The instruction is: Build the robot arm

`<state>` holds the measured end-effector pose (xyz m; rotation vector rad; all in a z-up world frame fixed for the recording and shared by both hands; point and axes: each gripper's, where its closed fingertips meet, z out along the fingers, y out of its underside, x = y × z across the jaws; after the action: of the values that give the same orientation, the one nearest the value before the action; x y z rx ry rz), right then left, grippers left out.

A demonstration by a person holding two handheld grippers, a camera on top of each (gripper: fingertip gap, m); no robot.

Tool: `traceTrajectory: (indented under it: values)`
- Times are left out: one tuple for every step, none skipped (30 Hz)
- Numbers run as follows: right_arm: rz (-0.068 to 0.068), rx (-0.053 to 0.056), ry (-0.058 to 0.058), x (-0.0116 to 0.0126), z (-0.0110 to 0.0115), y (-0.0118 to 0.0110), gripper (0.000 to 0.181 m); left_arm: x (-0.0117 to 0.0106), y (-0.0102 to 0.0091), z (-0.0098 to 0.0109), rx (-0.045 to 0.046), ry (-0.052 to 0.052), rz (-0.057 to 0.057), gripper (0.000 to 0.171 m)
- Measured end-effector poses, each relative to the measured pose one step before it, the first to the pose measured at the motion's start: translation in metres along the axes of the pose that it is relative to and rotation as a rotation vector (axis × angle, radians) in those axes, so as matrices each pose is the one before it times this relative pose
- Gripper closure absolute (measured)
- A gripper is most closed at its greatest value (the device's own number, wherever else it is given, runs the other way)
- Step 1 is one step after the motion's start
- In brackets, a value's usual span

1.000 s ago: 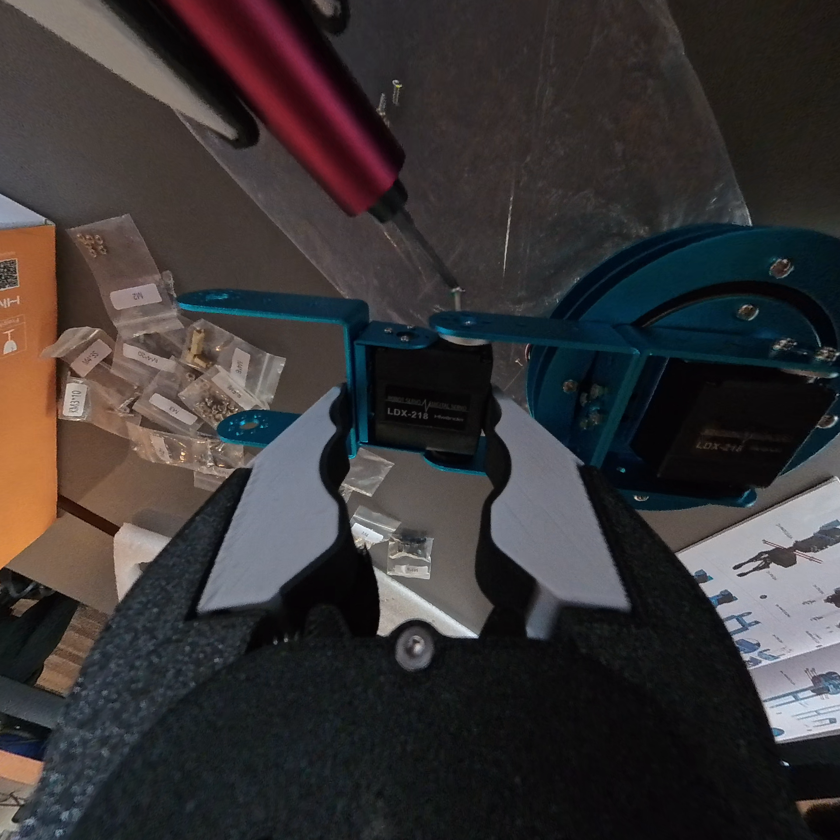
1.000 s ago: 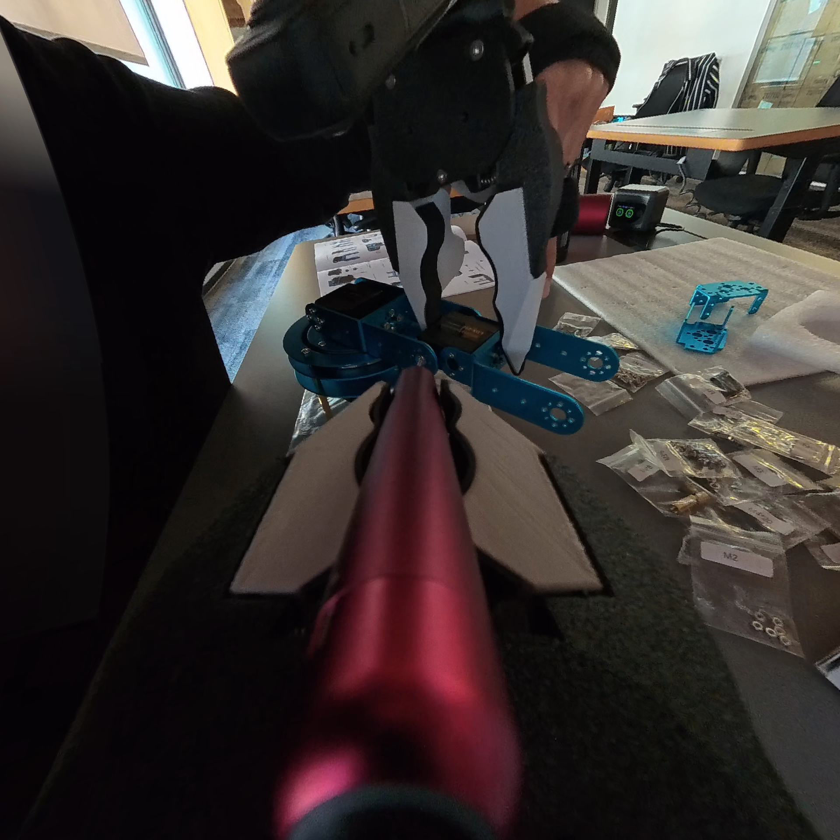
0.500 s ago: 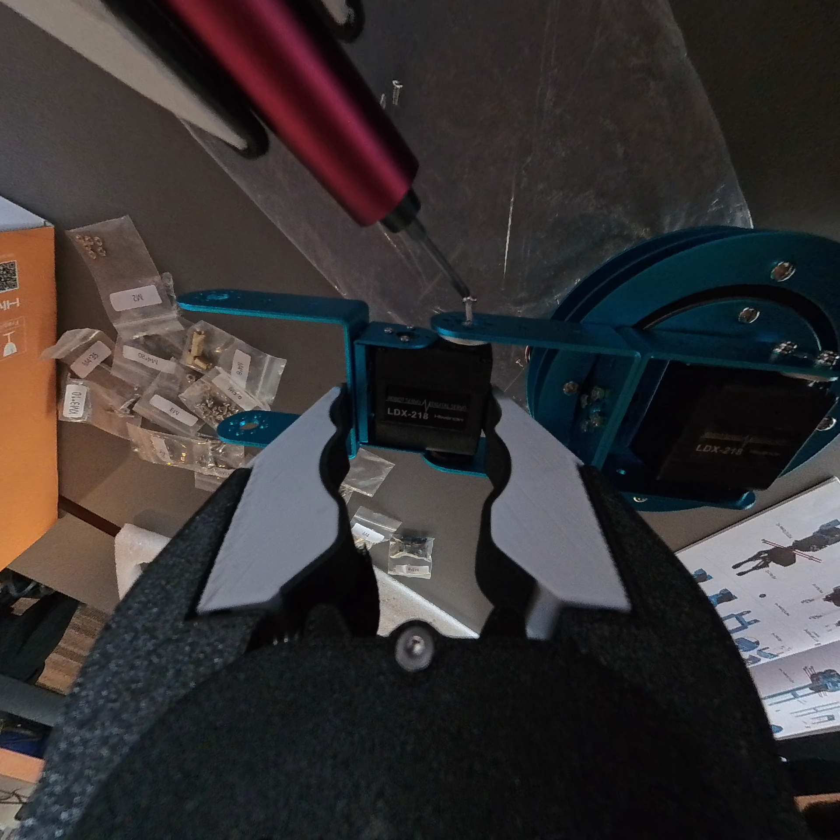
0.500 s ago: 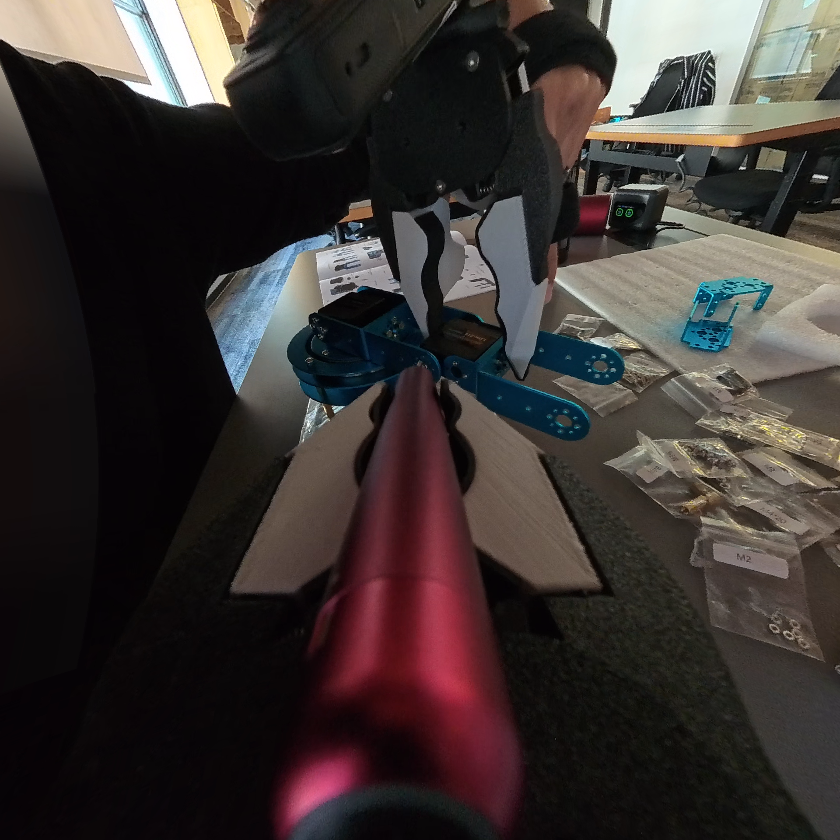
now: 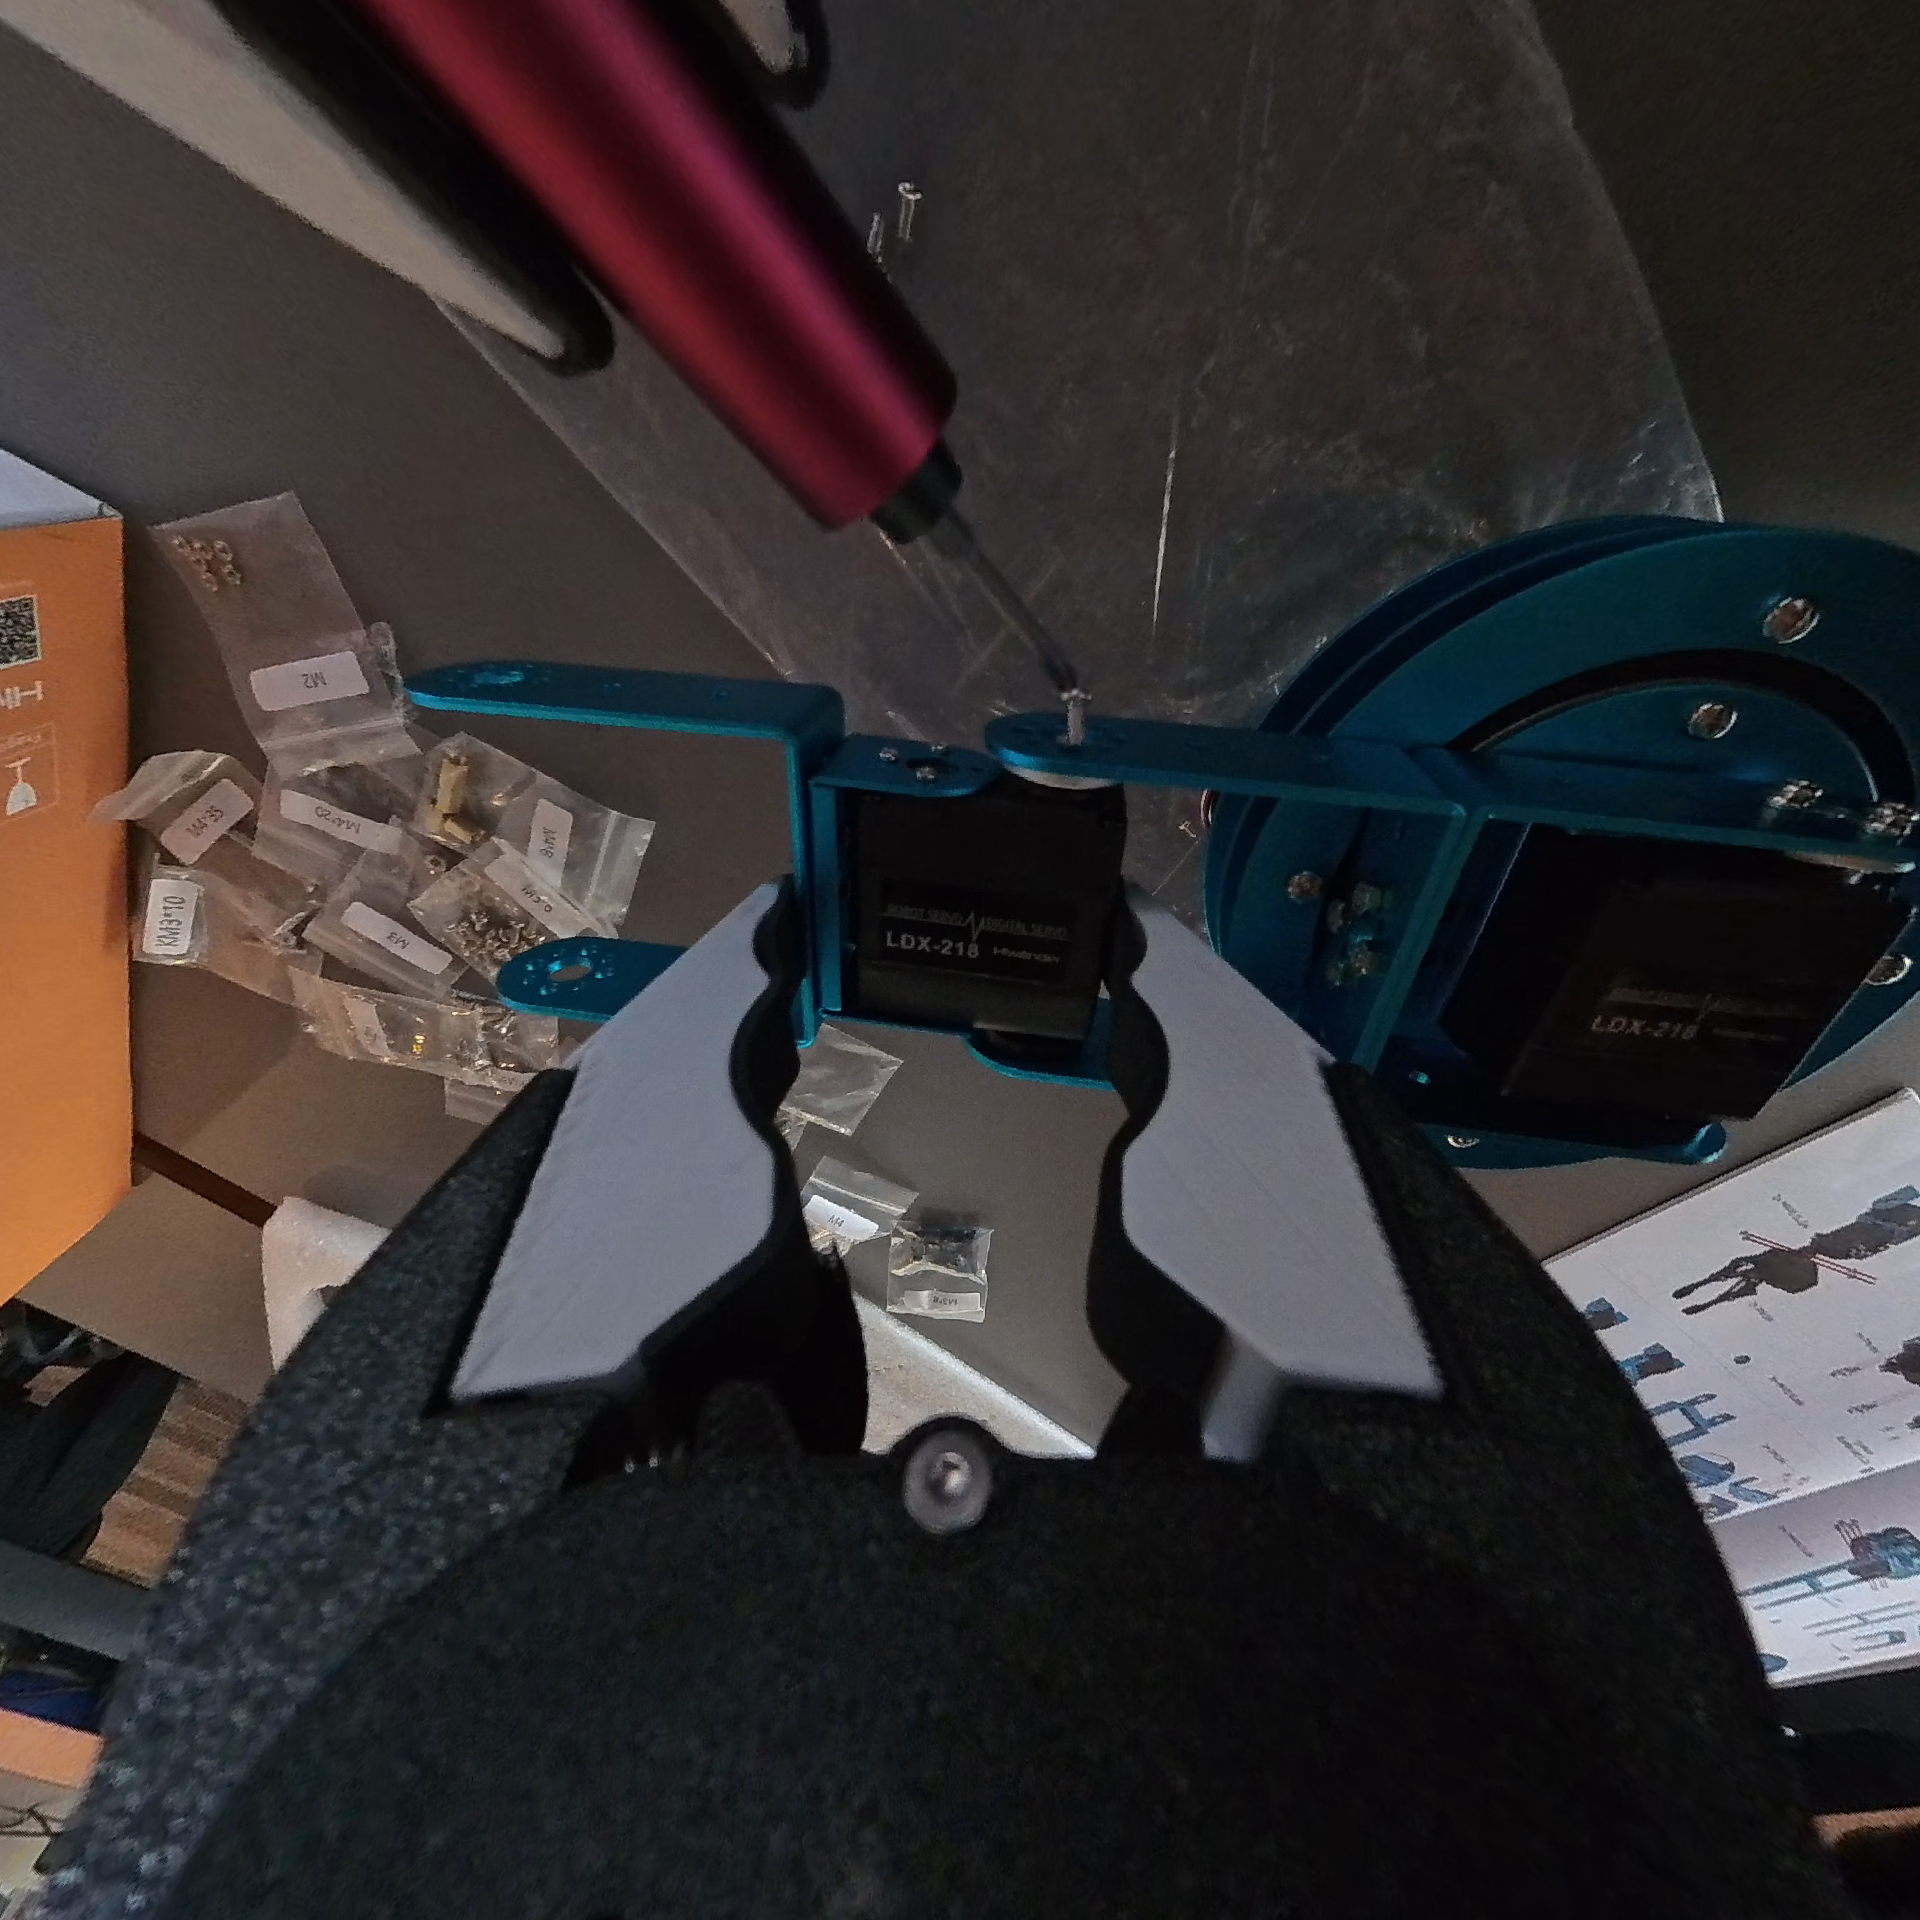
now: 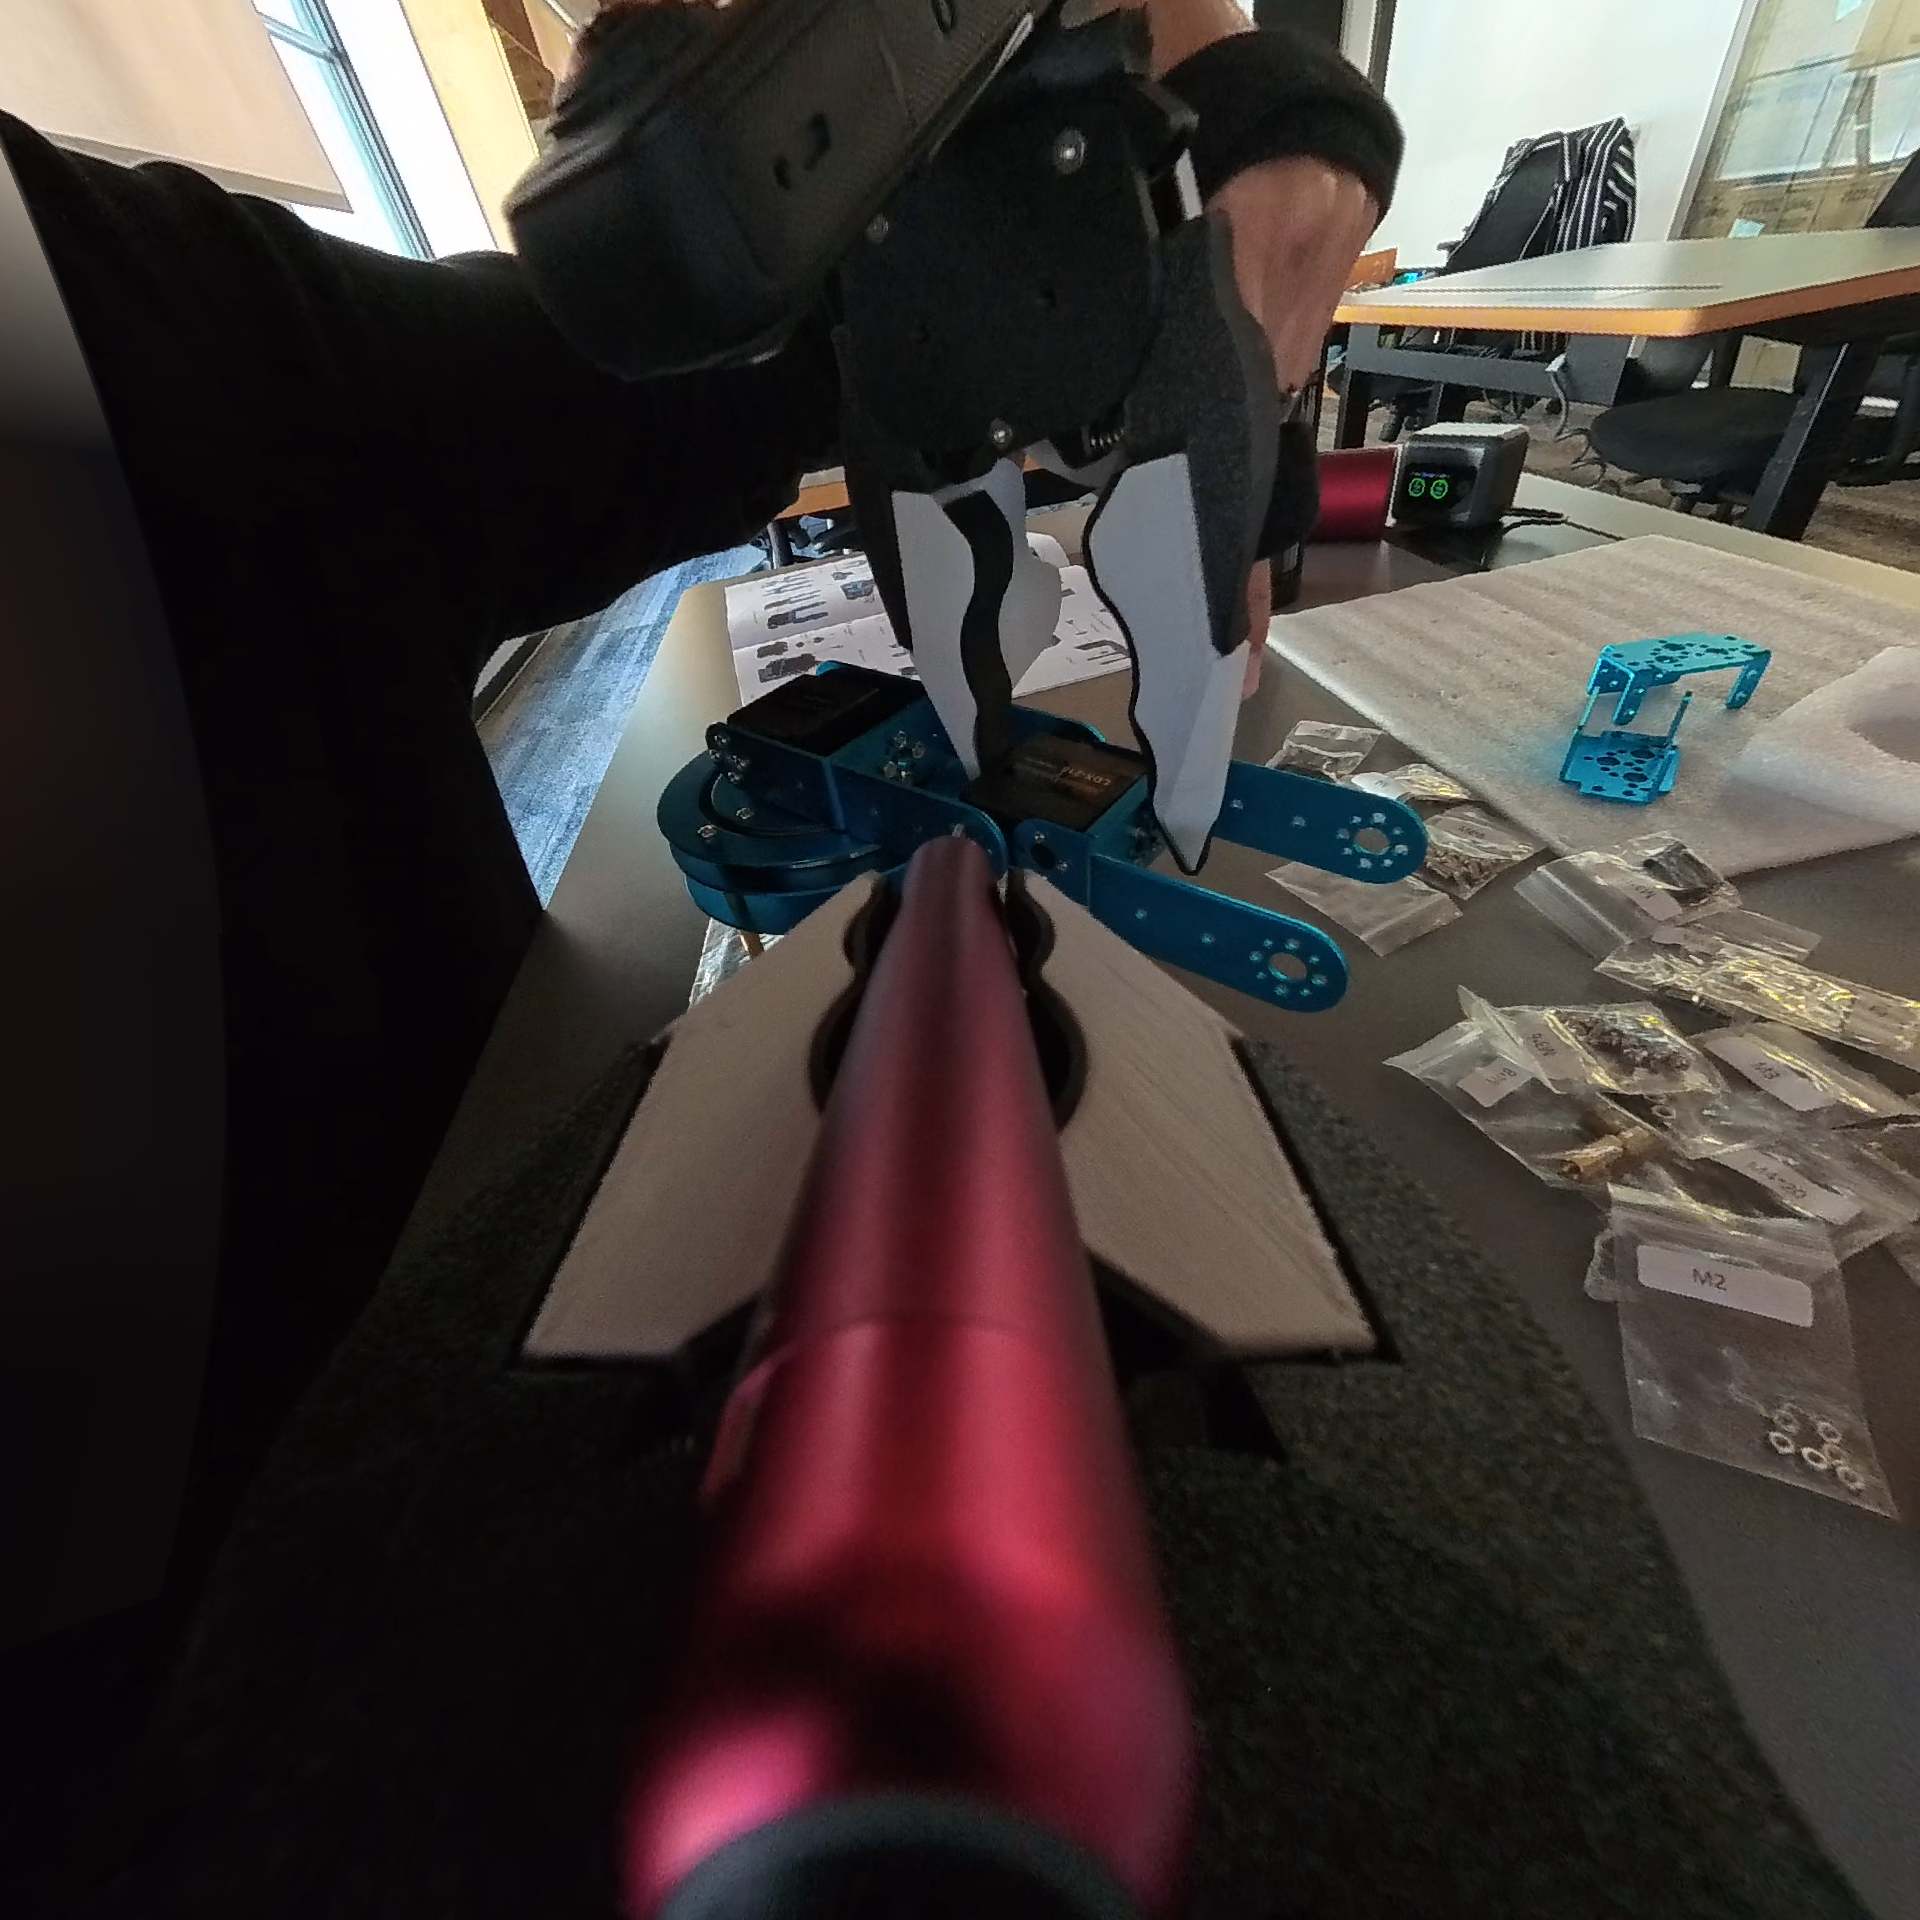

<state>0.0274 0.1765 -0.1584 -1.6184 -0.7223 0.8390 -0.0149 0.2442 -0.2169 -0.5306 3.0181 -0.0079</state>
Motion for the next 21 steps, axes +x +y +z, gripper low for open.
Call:
traceTrajectory:
  values:
    - [0.0011, -0.0023, -0.0013, -0.00002, 0.00025, 0.00044, 0.159, -0.00003, -0.00007, -0.00002, -0.00041, 0.0002, -0.0001, 0.114]
    - [0.0023, 0.0000, -0.0014, 0.00004, 0.00015, 0.00002, 0.159, -0.00002, 0.00006, -0.00003, -0.00039, -0.0001, 0.0000, 0.115]
    - [0.0001, 0.0031, -0.0019, -0.00023, 0.00001, -0.00031, 0.159, -0.00003, -0.00008, 0.00014, -0.00077, -0.0008, 0.0001, 0.114]
    - [0.0011, 0.0019, -0.0047, -0.00047, -0.00005, -0.00018, 0.159, 0.00006, 0.00003, 0.00004, -0.00087, 0.0001, 0.0000, 0.114]
    - [0.0021, -0.0010, 0.0036, 0.00068, -0.00010, -0.00011, 0.159, -0.00004, 0.00000, 0.00005, -0.00069, -0.0006, 0.0000, 0.114]
    - [-0.0016, -0.0023, 0.0106, 0.00182, -0.00015, 0.00028, 0.159, -0.00002, -0.00007, 0.00000, 0.00007, -0.0011, -0.0001, 0.115]
    - [-0.0003, -0.0015, 0.0013, 0.00053, -0.00024, 0.00017, 0.159, -0.00002, -0.00004, -0.00007, 0.00052, -0.0010, -0.0005, 0.115]
    - [0.0044, 0.0020, -0.0029, 0.00012, -0.00039, -0.00033, 0.159, 0.00013, 0.00001, 0.00001, 0.00043, -0.0008, -0.0007, 0.115]
    - [0.0035, 0.0053, 0.0020, 0.00056, -0.00036, -0.00063, 0.159, 0.00014, 0.00004, -0.00016, 0.00059, 0.0004, -0.0006, 0.115]
    - [0.0024, 0.0024, -0.0017, -0.00002, -0.00005, -0.00038, 0.159, 0.00018, -0.00002, 0.00003, 0.00060, -0.0002, -0.0003, 0.115]
    - [0.0028, -0.0006, -0.0028, -0.00007, 0.00007, -0.00001, 0.159, 0.00015, 0.00011, 0.00006, -0.00028, -0.0003, -0.0001, 0.115]
    - [-0.0023, 0.0029, 0.0069, 0.00087, 0.00002, -0.00045, 0.159, 0.00004, 0.00004, -0.00001, -0.00003, -0.0001, 0.0006, 0.115]
    - [-0.0059, 0.0035, 0.0048, 0.00045, -0.00008, -0.00045, 0.159, 0.00007, 0.00004, -0.00001, -0.00002, -0.0002, 0.0000, 0.115]
    - [0.0006, -0.0038, -0.0044, -0.00050, 0.00020, 0.00046, 0.159, -0.00004, 0.00003, -0.00012, -0.00025, -0.0002, 0.0001, 0.115]
    - [0.0046, -0.0027, -0.0029, -0.00025, 0.00039, 0.00043, 0.159, -0.00005, -0.00008, -0.00006, 0.00054, 0.0000, 0.0006, 0.115]
    - [0.0016, 0.0011, -0.0004, -0.00009, 0.00026, 0.00022, 0.159, 0.00009, 0.00000, 0.00014, 0.00042, 0.0012, -0.0005, 0.115]
    - [0.0004, -0.0023, -0.0030, -0.00044, 0.00045, 0.00055, 0.159, -0.00020, 0.00008, 0.00009, -0.00041, 0.0001, -0.0001, 0.114]
    - [-0.0004, -0.0024, 0.0011, 0.00019, 0.00045, 0.00056, 0.159, -0.00007, -0.00003, 0.00011, 0.00002, 0.0002, 0.0002, 0.114]
    - [-0.0020, 0.0008, 0.0020, 0.00014, 0.00023, 0.00022, 0.159, -0.00002, -0.00004, 0.00012, 0.00028, -0.0001, 0.0003, 0.114]
    - [0.0001, -0.0018, -0.0035, -0.00048, 0.00026, 0.00040, 0.159, 0.00006, 0.00001, 0.00005, 0.00063, 0.0007, 0.0001, 0.115]
    - [0.0007, -0.0042, -0.0019, -0.00023, 0.00013, 0.00062, 0.159, 0.00001, -0.00007, -0.00002, 0.00119, 0.0004, 0.0000, 0.115]
